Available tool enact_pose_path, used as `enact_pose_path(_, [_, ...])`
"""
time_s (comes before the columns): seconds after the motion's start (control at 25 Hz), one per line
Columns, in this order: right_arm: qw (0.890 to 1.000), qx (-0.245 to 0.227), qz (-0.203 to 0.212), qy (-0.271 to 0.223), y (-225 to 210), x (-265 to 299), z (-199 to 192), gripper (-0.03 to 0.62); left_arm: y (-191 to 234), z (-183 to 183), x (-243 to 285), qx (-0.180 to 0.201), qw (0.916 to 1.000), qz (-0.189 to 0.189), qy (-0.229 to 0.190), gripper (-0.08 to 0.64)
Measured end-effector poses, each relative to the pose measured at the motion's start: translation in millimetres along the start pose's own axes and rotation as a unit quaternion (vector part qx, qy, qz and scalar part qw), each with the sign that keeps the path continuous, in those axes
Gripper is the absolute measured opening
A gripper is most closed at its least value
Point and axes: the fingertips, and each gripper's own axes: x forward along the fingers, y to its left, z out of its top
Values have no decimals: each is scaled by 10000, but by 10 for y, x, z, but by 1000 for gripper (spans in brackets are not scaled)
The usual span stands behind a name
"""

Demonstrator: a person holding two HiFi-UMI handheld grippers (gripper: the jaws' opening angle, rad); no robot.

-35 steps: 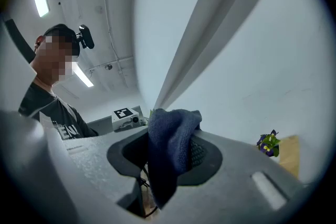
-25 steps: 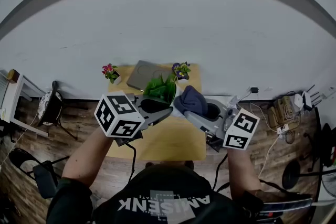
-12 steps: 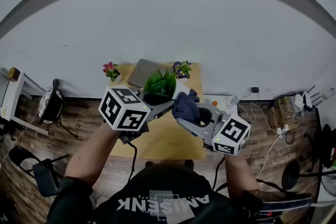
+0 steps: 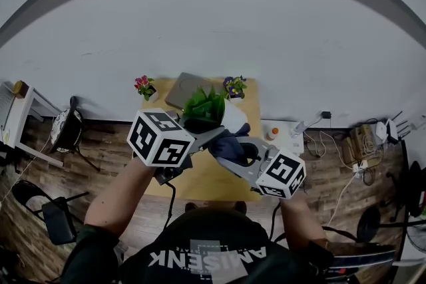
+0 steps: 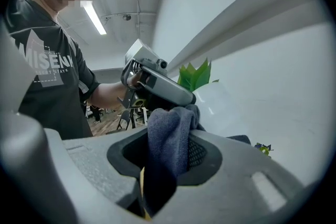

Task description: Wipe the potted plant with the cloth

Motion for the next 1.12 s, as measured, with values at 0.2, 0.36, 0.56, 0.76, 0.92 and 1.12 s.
enact_pose_path(0.2, [9999,56,56,148,22,38,-67,124,-13,4,-85,-143,9997,-112,-158,6])
enact_pose_path(0.36, [9995,196,-35,240,-29,22,-152,125,9,-31,-197,-247,9993,-121,-239,6])
enact_pose_path(0.56, [9983,421,-273,312,-181,-47,-266,124,69,-69,-331,-343,9988,-49,-336,6])
enact_pose_path(0.76, [9972,505,-469,297,-300,-161,-268,126,196,-138,-421,-310,9987,243,-324,6])
enact_pose_path(0.92, [9963,565,-645,83,-400,-312,-140,126,362,-255,-438,-300,9976,578,-225,6])
enact_pose_path(1.12, [9963,438,-728,-159,-451,-432,104,125,656,-592,-319,208,9910,1235,466,8])
